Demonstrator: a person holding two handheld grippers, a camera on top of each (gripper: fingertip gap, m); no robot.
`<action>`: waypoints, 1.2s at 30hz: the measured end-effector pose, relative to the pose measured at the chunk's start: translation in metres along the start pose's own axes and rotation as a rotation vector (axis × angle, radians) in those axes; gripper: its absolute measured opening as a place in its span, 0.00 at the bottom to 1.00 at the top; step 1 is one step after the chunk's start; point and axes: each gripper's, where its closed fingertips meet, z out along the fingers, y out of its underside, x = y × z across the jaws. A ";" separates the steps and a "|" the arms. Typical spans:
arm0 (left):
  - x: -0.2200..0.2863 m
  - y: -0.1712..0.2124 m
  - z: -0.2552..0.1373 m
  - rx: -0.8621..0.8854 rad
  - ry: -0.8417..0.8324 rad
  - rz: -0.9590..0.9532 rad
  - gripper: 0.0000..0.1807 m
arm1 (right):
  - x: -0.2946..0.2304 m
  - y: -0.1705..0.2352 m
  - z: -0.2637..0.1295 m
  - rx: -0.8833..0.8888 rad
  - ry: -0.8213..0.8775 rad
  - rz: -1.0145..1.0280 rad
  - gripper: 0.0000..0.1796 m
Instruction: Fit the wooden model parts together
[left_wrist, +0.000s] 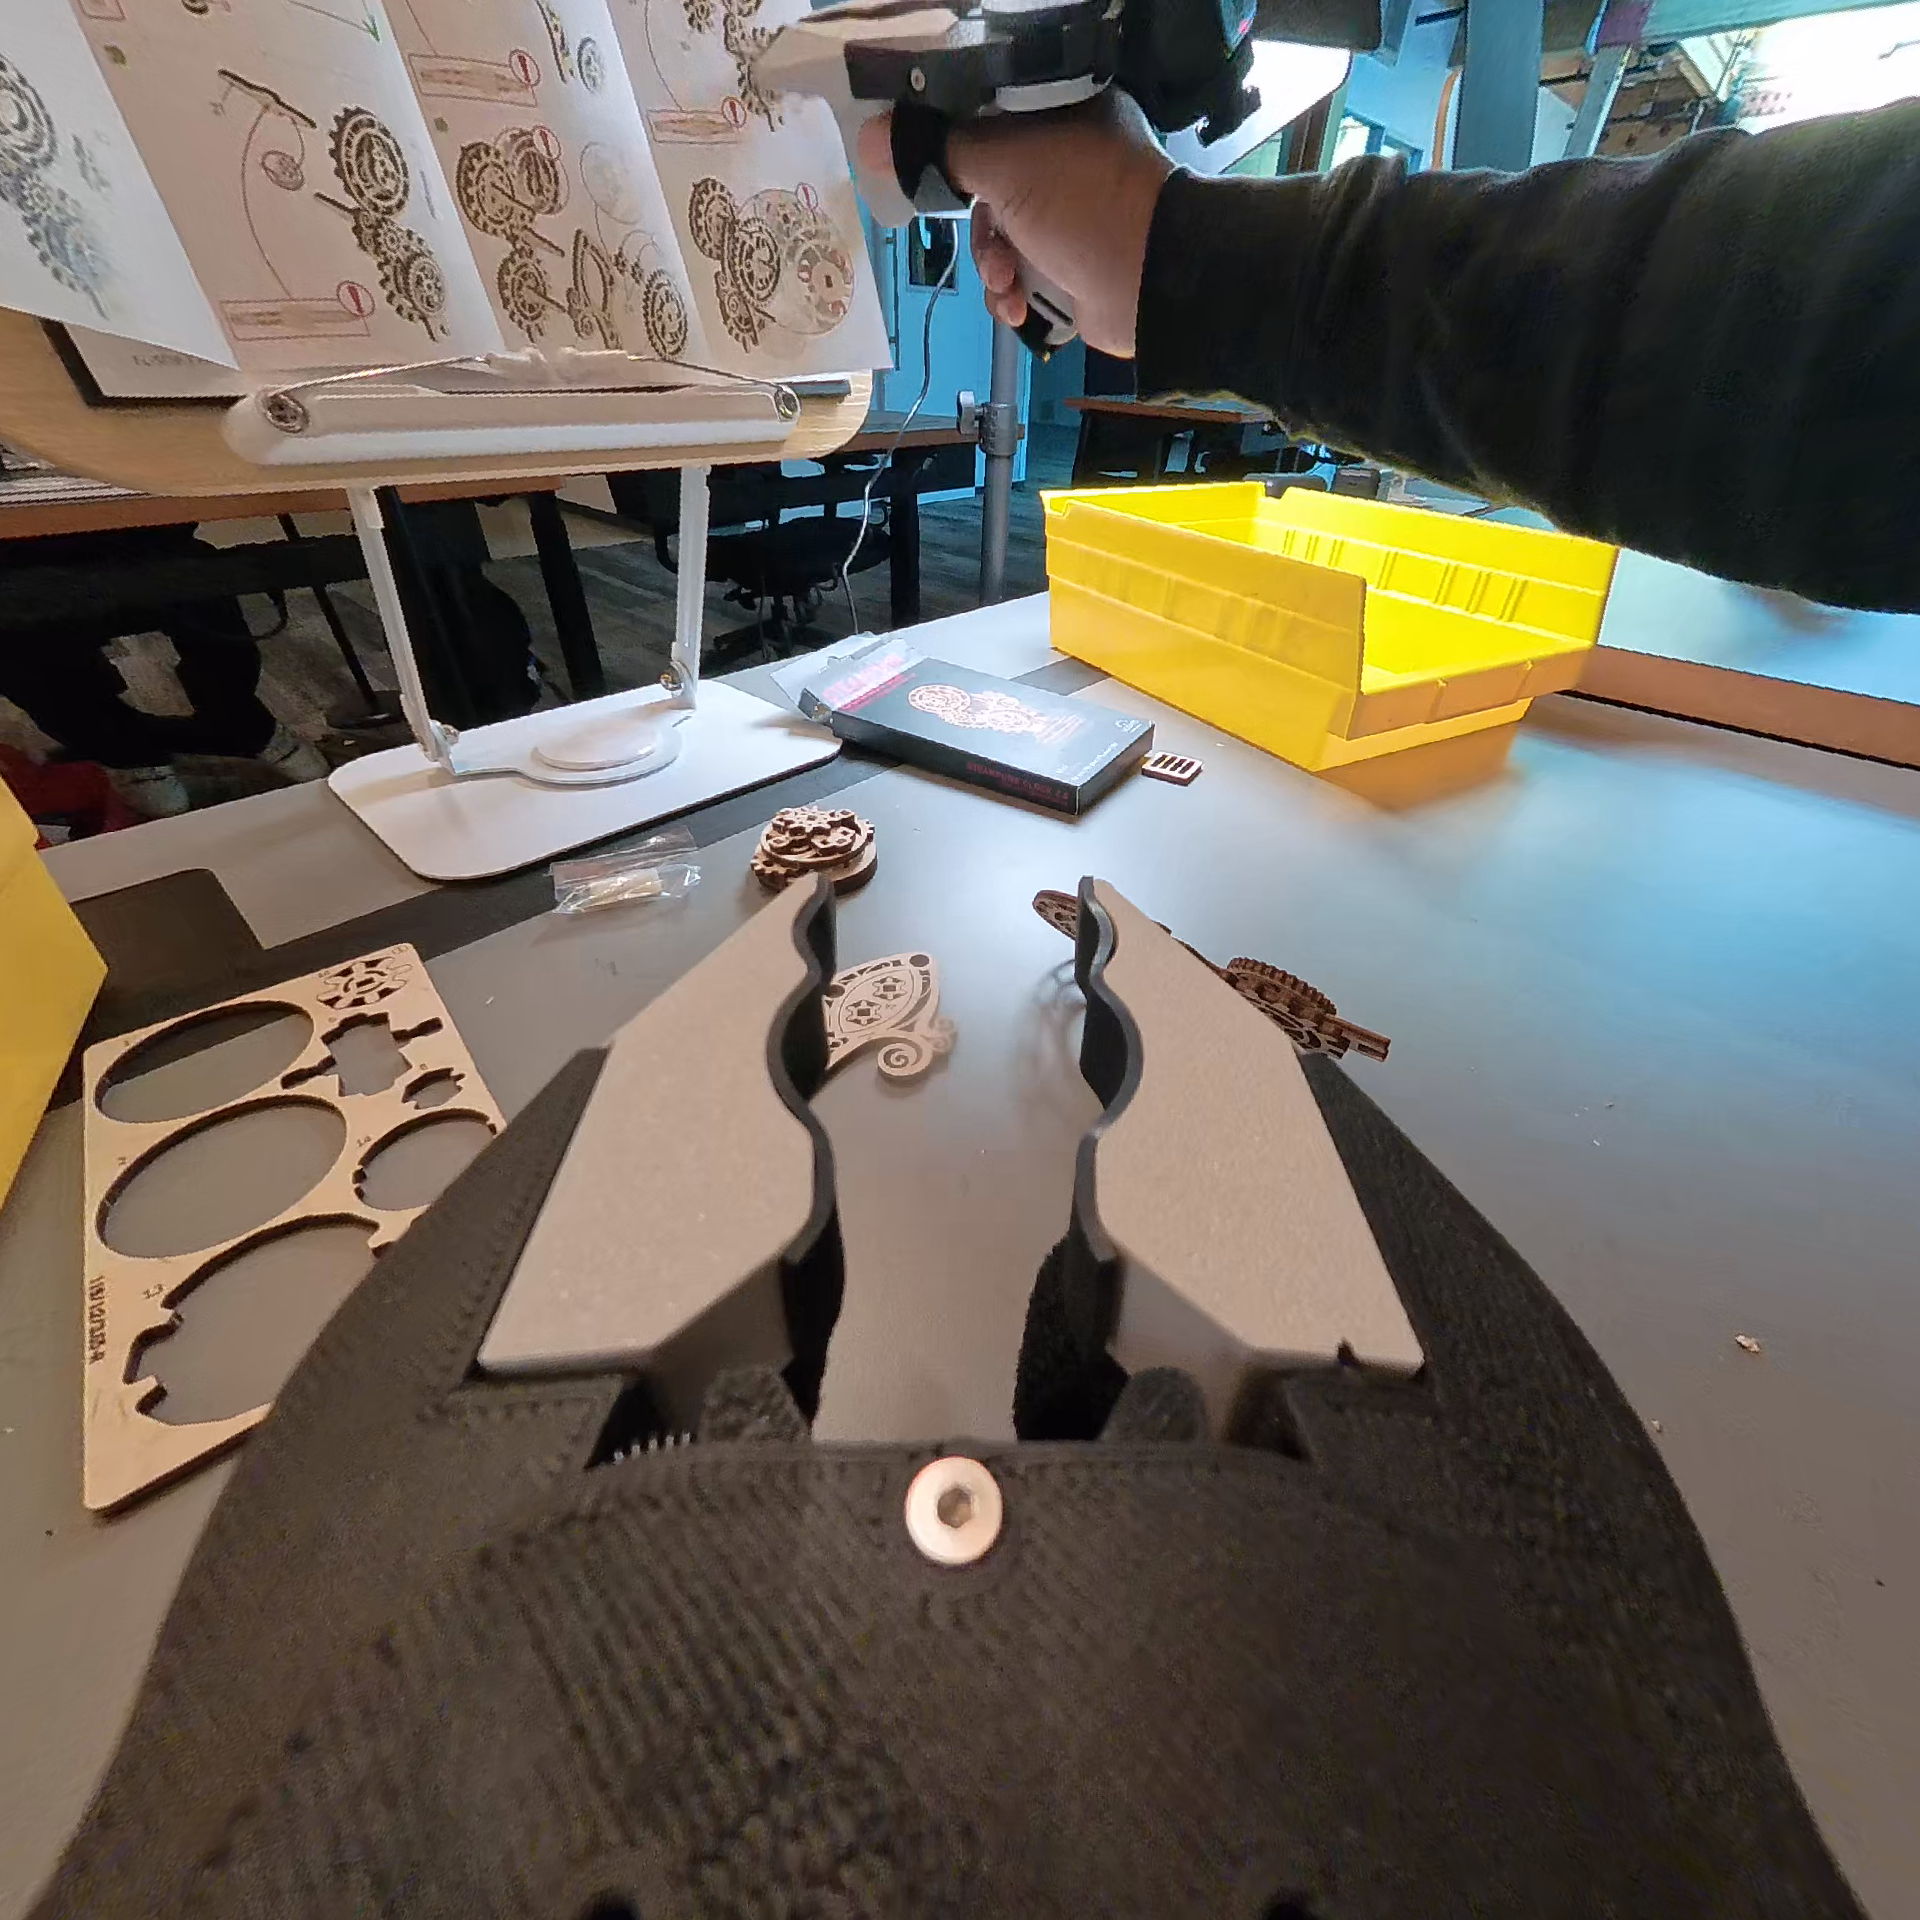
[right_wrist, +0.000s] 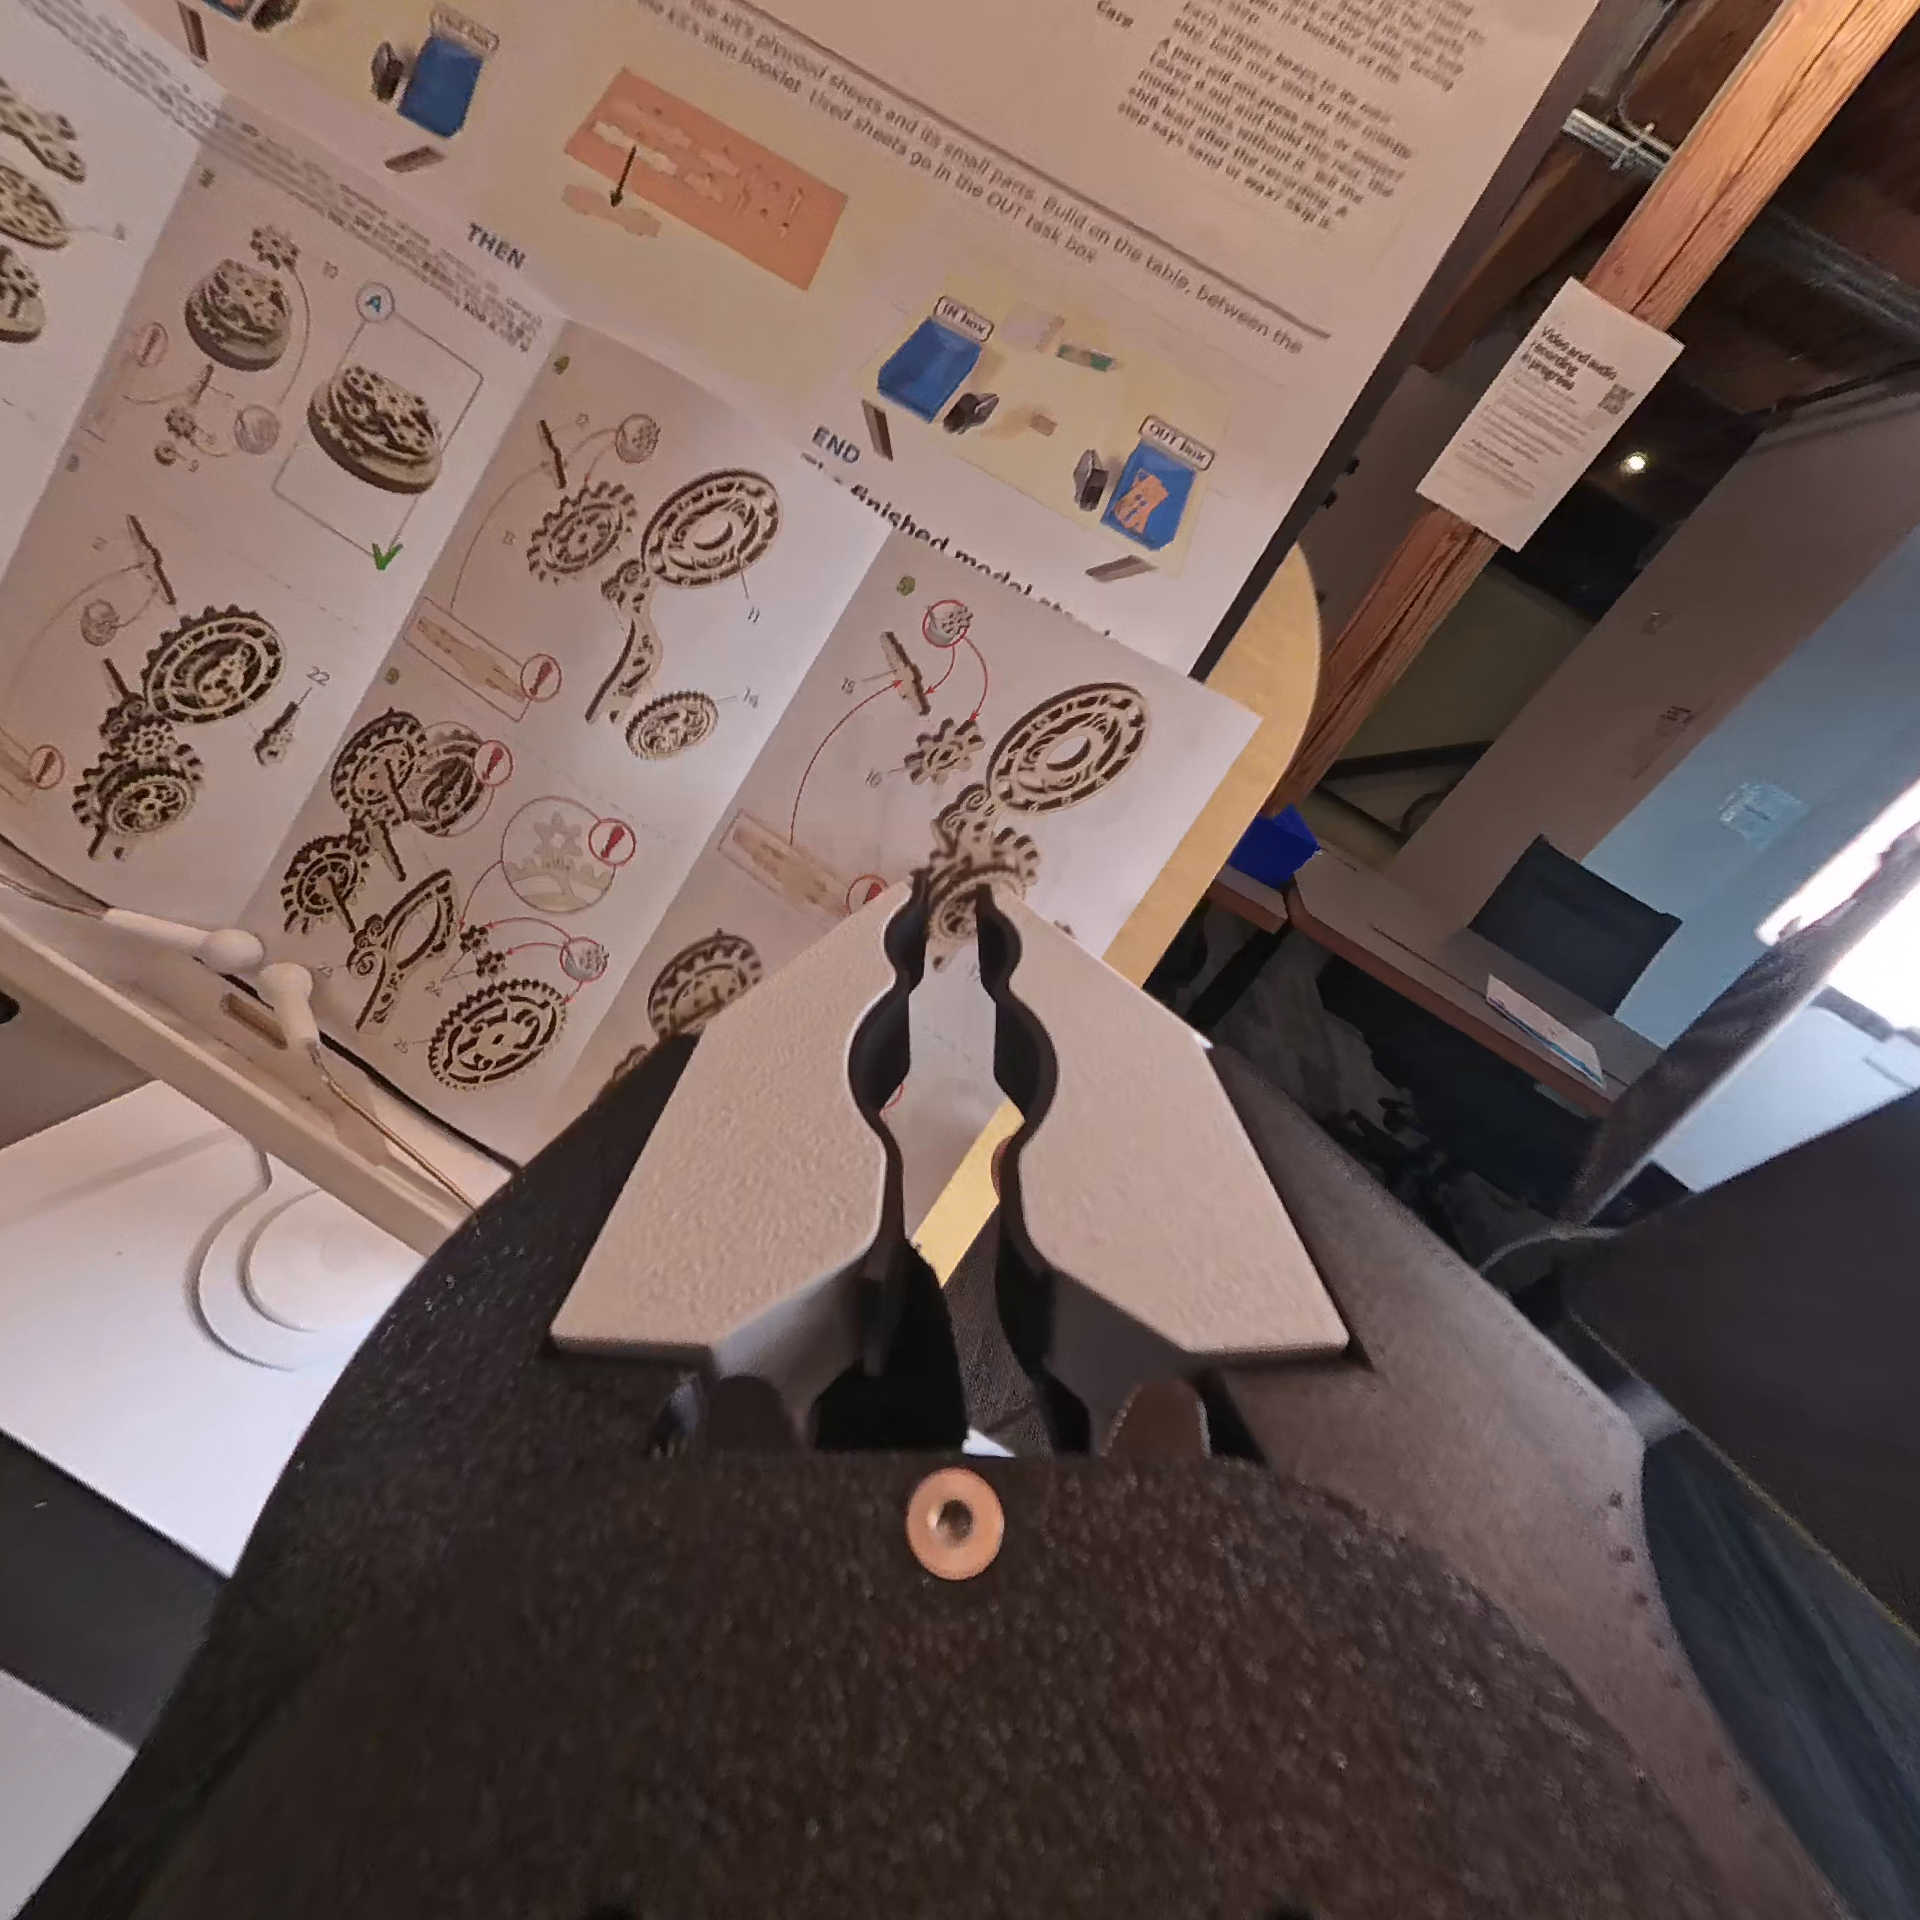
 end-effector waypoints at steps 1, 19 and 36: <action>0.000 0.000 0.000 0.000 0.001 -0.001 0.25 | 0.000 -0.005 -0.001 0.017 0.000 0.000 0.04; 0.000 0.000 0.000 0.002 0.003 -0.008 0.24 | 0.015 -0.007 0.018 -0.105 0.076 -0.123 0.00; 0.001 0.001 0.001 -0.005 0.010 -0.011 0.24 | -0.018 -0.014 0.035 -0.082 -0.080 0.002 0.00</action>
